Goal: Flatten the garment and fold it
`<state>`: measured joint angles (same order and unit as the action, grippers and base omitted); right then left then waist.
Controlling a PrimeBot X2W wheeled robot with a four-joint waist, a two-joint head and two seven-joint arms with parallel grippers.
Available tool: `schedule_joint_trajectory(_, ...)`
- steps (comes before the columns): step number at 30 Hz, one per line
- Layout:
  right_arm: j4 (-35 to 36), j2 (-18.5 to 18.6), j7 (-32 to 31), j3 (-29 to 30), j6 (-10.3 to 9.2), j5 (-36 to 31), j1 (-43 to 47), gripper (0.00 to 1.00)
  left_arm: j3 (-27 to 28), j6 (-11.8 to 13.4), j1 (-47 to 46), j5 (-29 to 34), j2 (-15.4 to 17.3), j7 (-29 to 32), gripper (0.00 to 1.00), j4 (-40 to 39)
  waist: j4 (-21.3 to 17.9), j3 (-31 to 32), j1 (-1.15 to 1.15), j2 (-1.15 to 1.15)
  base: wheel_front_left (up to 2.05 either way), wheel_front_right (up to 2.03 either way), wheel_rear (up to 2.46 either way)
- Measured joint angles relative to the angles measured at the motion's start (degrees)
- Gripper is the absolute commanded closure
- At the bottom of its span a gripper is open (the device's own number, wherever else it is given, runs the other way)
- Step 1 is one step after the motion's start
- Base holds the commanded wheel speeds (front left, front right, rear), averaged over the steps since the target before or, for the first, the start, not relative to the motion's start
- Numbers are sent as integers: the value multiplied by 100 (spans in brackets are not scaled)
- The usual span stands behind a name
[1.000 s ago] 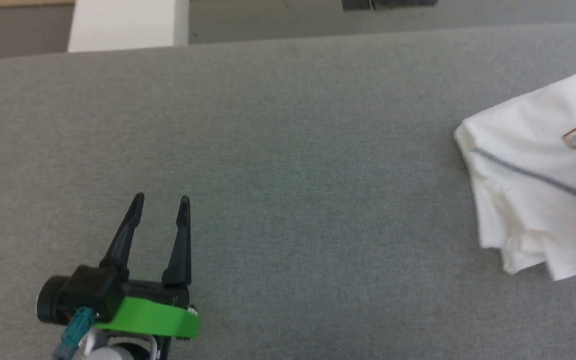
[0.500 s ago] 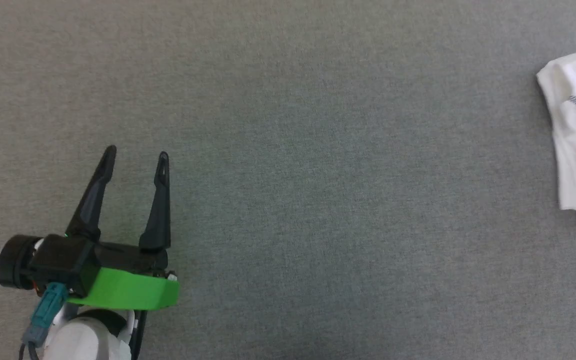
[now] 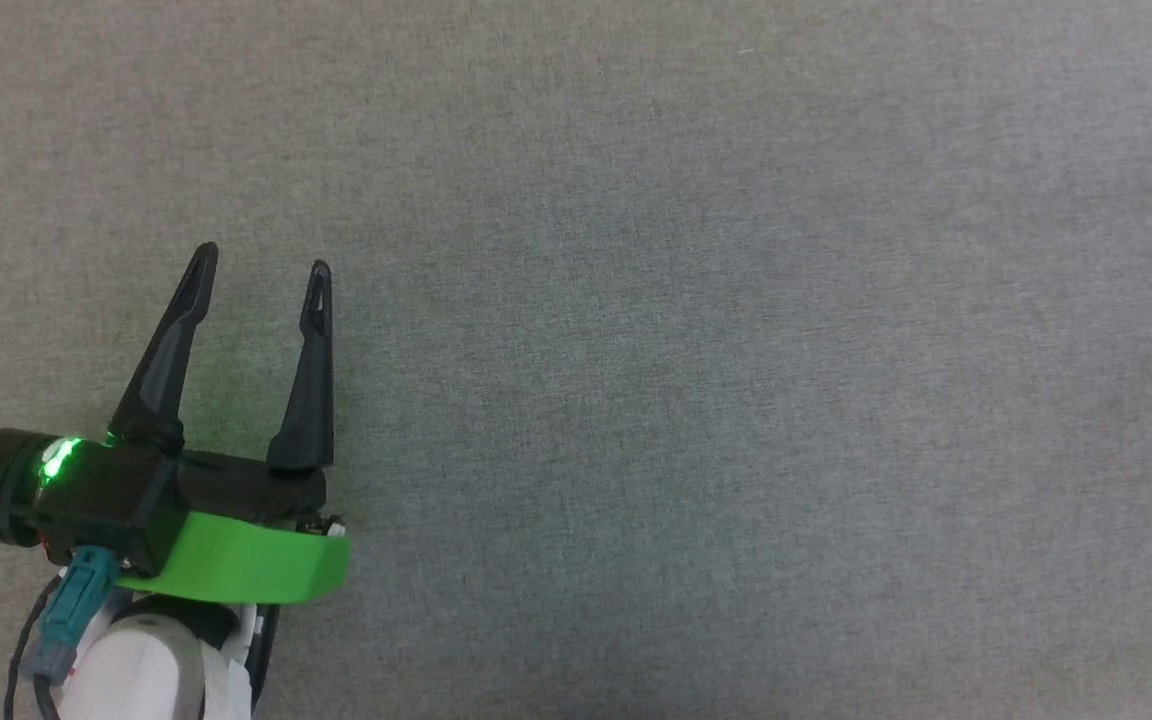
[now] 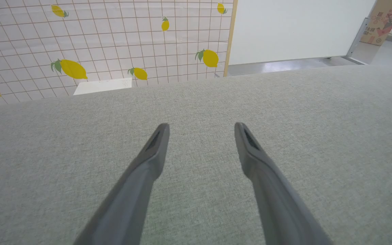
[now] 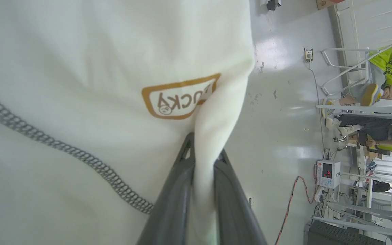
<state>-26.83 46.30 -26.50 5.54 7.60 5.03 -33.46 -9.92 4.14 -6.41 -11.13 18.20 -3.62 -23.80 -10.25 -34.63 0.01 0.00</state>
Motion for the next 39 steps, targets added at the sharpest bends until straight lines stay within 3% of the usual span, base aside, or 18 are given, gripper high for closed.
schedule_joint_trajectory(1,-65,-26,36,15,0,-26,-23,69,0,2,-9,0,2,1,0,-10,9,-24,0,0,0,0,0)
schedule_joint_trajectory(2,-145,-73,78,45,0,-70,-65,55,1,3,-16,1,4,2,0,-27,20,-52,0,0,0,0,0)
schedule_joint_trajectory(3,-216,-120,120,65,0,-110,-103,0,1,5,-20,3,7,9,0,-44,30,-78,0,0,0,0,0)
schedule_joint_trajectory(15,-966,-300,646,19,0,-409,-475,0,-4,157,-98,123,-12,-177,0,235,108,66,0,0,0,0,0)
schedule_joint_trajectory(24,-1278,-367,1154,-52,0,-304,-482,0,102,309,4,-236,-331,-561,0,672,196,688,-1,0,0,0,0)
schedule_joint_trajectory(32,-1014,-1109,1844,309,0,115,-174,0,209,433,372,-309,-430,-825,0,982,282,1400,-1,0,0,0,0)
schedule_joint_trajectory(39,-78,-1958,2530,782,-1,135,564,0,212,457,719,-402,-443,-915,0,1120,381,2041,-1,0,0,0,0)
